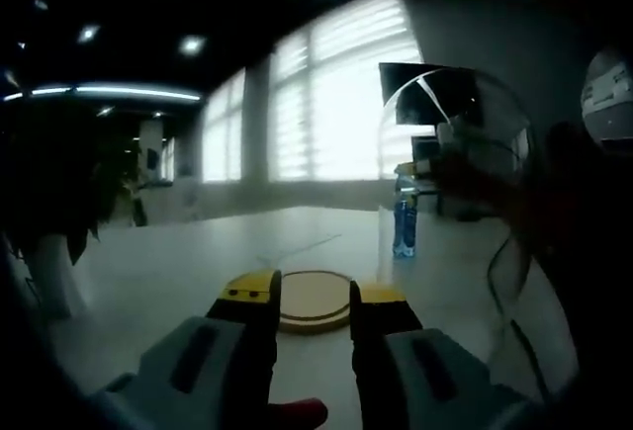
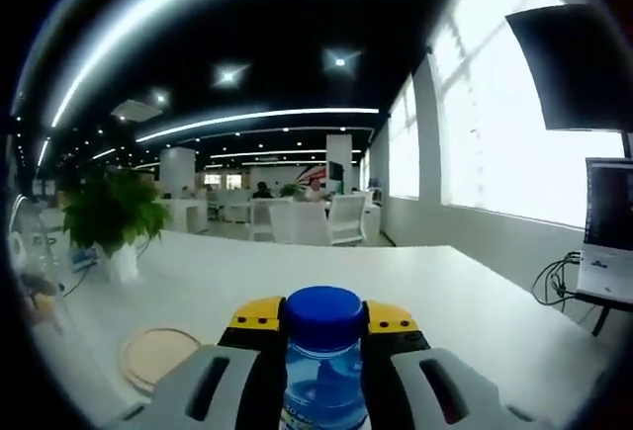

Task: Open the cover put in the Mizone put the cover back on

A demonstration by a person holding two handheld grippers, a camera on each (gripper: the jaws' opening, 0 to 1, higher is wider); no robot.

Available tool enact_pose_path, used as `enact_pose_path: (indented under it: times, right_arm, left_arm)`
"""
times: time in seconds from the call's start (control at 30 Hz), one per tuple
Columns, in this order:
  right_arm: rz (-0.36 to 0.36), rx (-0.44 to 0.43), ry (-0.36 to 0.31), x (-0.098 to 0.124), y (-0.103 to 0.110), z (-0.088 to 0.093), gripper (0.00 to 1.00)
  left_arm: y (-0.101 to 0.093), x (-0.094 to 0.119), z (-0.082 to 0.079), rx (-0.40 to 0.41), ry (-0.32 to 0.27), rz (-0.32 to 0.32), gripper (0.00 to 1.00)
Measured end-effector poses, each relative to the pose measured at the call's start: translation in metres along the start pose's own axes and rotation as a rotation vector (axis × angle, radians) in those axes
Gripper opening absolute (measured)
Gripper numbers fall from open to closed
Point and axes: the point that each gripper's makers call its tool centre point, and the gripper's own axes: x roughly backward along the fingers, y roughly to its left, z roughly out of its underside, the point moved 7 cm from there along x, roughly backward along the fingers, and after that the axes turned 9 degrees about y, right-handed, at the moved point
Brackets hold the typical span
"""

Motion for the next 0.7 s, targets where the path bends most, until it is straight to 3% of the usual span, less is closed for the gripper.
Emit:
enact_pose_path:
  times: [0.7]
  right_arm:
    - [-0.035,-0.028,-0.030,-0.0012,-0.0056,0.0009,0.21]
  left_arm:
    - [-0.0023,-0.0025,0.0034,-0.017,0.019,0.007,0.20]
